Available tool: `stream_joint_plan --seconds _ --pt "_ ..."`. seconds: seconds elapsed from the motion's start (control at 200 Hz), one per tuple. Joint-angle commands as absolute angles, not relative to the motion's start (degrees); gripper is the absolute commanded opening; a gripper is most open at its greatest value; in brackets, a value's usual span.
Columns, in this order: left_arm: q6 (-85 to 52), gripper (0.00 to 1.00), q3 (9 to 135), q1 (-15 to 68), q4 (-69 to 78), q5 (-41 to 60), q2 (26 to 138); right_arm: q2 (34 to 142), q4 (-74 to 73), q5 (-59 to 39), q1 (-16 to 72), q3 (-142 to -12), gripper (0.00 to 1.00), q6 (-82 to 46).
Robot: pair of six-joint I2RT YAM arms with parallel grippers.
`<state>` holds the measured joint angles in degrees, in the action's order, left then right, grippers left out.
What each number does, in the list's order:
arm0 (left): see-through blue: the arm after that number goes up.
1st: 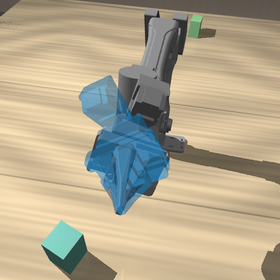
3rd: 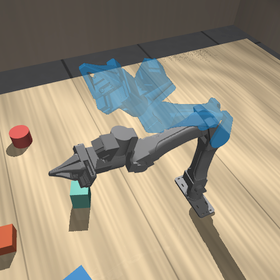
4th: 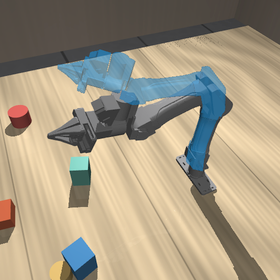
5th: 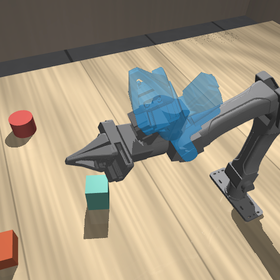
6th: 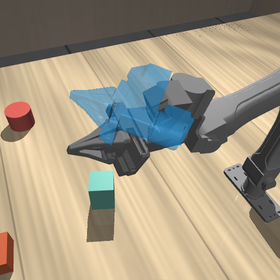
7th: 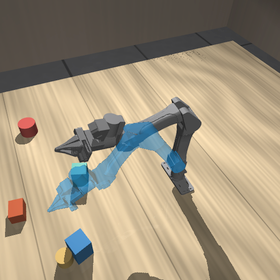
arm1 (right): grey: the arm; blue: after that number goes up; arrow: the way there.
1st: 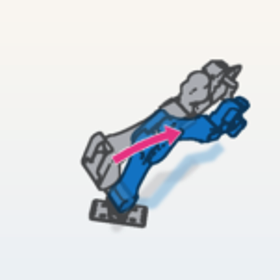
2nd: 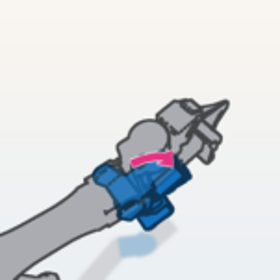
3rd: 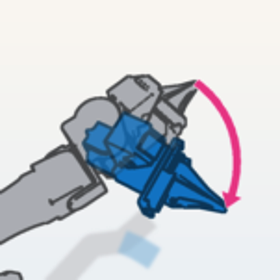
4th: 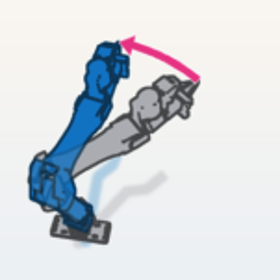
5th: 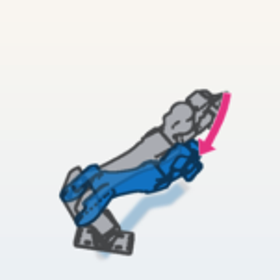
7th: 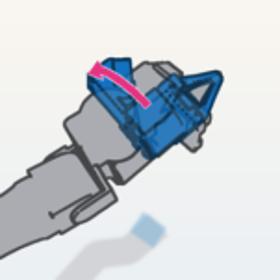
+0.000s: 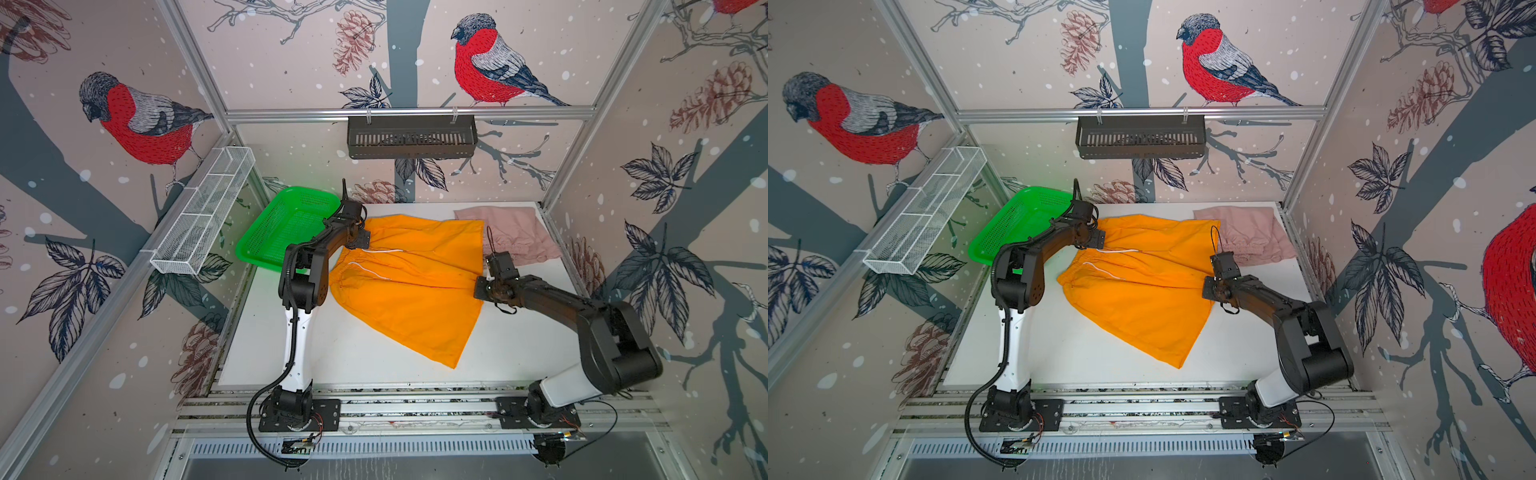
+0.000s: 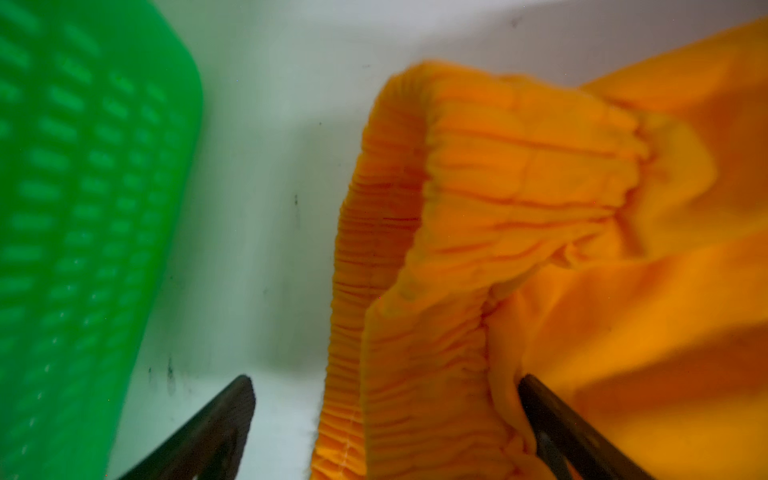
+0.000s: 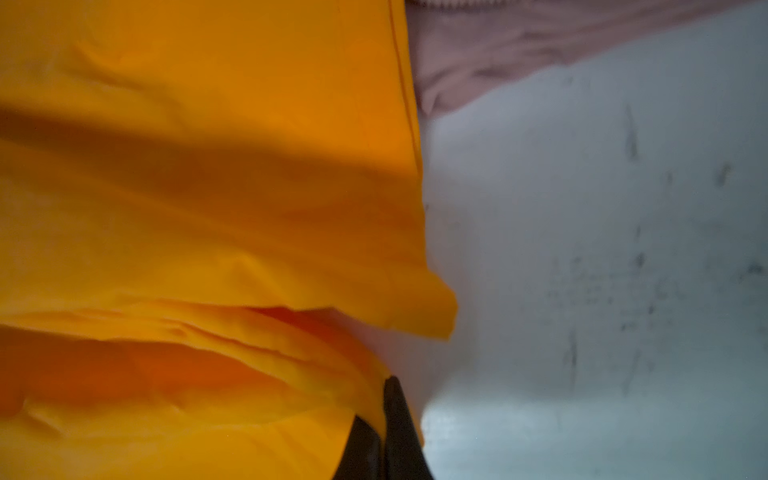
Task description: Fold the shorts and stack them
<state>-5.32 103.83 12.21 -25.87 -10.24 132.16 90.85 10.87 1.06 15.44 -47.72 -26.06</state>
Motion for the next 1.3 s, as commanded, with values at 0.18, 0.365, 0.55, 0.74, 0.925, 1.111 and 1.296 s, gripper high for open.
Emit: stream_joint_plan --seconds 0.18,0.365,0.55,0.74,0.925,1.111,1.296 --pt "-8.72 0.97 99.65 11.51 -26.05 -8.23 126.68 100.66 12.22 -4.15 10.84 -59.68 0.43 -16.98" --pt "-11.28 0.97 97.38 11.51 -27.75 -4.82 120.70 95.89 15.51 -5.54 10.55 -60.31 0.63 -18.43" --pt "-14.06 0.97 91.09 11.51 -27.16 -5.03 111.80 83.76 19.89 -6.48 10.56 -55.00 0.70 -21.47" --pt "-20.12 0.97 78.69 11.43 -20.37 -6.47 98.90 72.21 24.98 -8.04 12.21 -48.87 0.71 -26.09" --pt "-23.92 0.97 66.81 11.25 -18.37 -1.80 90.04 65.27 30.54 -5.57 24.13 -40.94 0.71 -36.22" --pt "-26.94 0.97 53.27 7.82 -18.16 -1.64 81.55 54.43 35.19 -3.18 32.99 -33.13 0.71 -47.46" --pt "-30.54 0.97 39.92 0.41 -11.83 5.21 70.09 48.26 31.40 -5.94 37.36 -25.63 0.69 -55.87"
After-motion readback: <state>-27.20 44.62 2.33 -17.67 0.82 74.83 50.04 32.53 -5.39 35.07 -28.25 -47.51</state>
